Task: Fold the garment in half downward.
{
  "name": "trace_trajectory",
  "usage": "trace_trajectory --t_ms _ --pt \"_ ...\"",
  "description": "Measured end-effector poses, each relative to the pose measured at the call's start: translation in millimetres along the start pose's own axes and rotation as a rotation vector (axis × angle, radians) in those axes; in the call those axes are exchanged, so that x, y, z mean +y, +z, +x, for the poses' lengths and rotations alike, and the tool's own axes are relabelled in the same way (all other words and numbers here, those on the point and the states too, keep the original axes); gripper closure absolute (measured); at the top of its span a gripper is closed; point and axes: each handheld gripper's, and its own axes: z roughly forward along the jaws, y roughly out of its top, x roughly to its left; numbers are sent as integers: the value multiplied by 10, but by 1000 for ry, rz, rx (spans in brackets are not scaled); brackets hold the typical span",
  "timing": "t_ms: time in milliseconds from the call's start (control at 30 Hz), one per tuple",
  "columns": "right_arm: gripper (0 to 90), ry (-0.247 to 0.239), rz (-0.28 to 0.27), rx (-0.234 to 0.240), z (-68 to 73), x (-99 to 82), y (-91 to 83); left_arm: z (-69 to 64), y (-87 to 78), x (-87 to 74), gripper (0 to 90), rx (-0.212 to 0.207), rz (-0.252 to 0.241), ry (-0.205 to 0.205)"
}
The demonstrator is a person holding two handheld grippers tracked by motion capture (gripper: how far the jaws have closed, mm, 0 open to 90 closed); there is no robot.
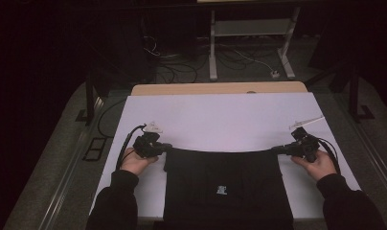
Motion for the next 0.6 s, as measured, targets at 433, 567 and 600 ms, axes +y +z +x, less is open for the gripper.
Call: trace_trajectory --t_ms 433,567,600 --pt "874 1 -36 -30 -10 83 -35 17 26 89 875 38 -7 4" --pt "875 3 -37 -40 -14 91 -57 21 -6 128 874 44 -16 8" --pt "874 1 -40 -42 -14 100 -68 22 -10 138 875 48 -21 8"
